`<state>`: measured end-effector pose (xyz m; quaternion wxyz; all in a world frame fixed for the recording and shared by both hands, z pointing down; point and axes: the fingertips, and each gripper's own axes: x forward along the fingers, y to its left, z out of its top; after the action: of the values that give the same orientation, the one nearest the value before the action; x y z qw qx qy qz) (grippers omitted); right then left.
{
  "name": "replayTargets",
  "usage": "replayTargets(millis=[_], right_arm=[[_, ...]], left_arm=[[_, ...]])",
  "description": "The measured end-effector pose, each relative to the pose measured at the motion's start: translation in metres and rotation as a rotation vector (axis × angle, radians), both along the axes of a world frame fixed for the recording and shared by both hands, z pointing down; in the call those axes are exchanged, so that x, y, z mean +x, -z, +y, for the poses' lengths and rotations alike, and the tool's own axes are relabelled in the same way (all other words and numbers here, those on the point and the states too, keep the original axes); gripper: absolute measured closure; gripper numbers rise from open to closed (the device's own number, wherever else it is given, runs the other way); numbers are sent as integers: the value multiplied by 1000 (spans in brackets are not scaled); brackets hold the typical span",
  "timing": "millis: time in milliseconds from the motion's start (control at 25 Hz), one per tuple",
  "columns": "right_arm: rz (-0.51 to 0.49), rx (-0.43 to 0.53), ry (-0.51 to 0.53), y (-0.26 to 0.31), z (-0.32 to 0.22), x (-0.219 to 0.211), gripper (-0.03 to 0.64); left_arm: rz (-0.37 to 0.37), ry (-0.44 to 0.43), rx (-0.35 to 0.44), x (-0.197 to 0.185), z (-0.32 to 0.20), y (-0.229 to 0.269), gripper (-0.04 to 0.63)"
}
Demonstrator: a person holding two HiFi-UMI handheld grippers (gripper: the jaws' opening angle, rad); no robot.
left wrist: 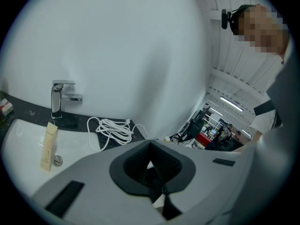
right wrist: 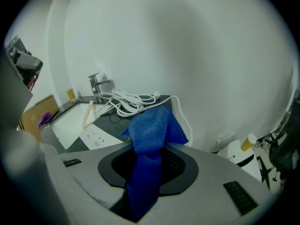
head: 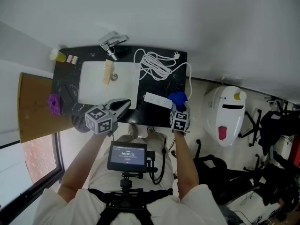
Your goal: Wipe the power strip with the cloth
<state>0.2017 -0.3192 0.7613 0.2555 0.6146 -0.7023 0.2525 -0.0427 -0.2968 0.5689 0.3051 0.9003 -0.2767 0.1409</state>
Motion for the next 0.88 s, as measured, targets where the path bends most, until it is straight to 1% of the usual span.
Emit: replayTargets(millis=[480, 880], right_arm=[[31, -21, -88, -3, 16, 35, 520], [27, 11, -163, 14, 38, 71, 520]], left_arm=[[0, -3, 2, -4, 4, 2, 589], [3, -5, 7, -10, 3, 10, 589]])
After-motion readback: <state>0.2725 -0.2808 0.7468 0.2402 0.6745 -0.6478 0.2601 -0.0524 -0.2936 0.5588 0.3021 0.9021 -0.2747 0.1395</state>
